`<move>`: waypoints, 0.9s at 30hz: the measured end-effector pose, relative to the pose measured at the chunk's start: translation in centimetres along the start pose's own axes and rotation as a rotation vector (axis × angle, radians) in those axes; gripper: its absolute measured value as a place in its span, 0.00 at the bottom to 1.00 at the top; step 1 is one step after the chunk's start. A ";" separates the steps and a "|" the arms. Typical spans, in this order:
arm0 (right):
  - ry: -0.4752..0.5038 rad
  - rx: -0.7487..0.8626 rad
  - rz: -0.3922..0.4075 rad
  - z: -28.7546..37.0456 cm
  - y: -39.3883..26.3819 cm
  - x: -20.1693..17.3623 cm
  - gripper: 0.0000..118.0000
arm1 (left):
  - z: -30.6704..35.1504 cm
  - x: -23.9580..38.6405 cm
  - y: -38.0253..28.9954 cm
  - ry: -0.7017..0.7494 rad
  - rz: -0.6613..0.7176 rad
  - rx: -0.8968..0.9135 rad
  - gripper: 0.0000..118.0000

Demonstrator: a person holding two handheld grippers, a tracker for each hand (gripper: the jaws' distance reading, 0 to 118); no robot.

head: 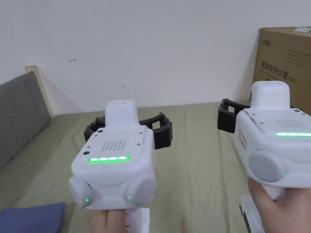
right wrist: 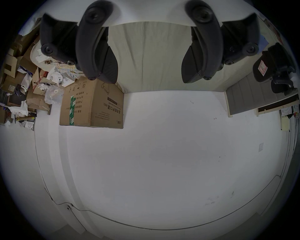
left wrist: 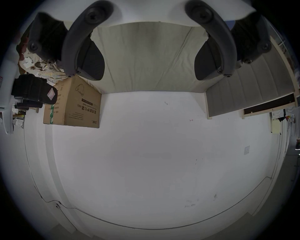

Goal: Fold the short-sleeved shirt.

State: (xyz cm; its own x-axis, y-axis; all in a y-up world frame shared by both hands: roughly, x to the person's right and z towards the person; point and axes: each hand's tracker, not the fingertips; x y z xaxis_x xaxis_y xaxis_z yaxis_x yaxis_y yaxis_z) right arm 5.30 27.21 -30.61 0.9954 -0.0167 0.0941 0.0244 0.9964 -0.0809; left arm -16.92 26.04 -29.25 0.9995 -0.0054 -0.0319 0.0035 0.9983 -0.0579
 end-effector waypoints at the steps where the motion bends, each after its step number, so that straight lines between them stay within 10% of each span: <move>1: 0.004 -0.004 -0.004 0.0 0.0 0.0 0.73 | 0.0 0.1 0.0 -0.001 0.000 -0.003 0.95; 27: -0.001 -0.002 0.006 0.1 -0.6 -1.2 0.73 | 0.1 -0.5 0.1 -0.015 0.022 -0.024 0.95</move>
State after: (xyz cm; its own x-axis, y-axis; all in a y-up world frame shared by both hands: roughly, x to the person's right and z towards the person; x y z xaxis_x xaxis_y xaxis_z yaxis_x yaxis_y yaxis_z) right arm 4.10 26.66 -30.57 0.9955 -0.0111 0.0945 0.0190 0.9963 -0.0837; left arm -17.40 26.13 -29.10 0.9997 0.0180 -0.0187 -0.0195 0.9965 -0.0814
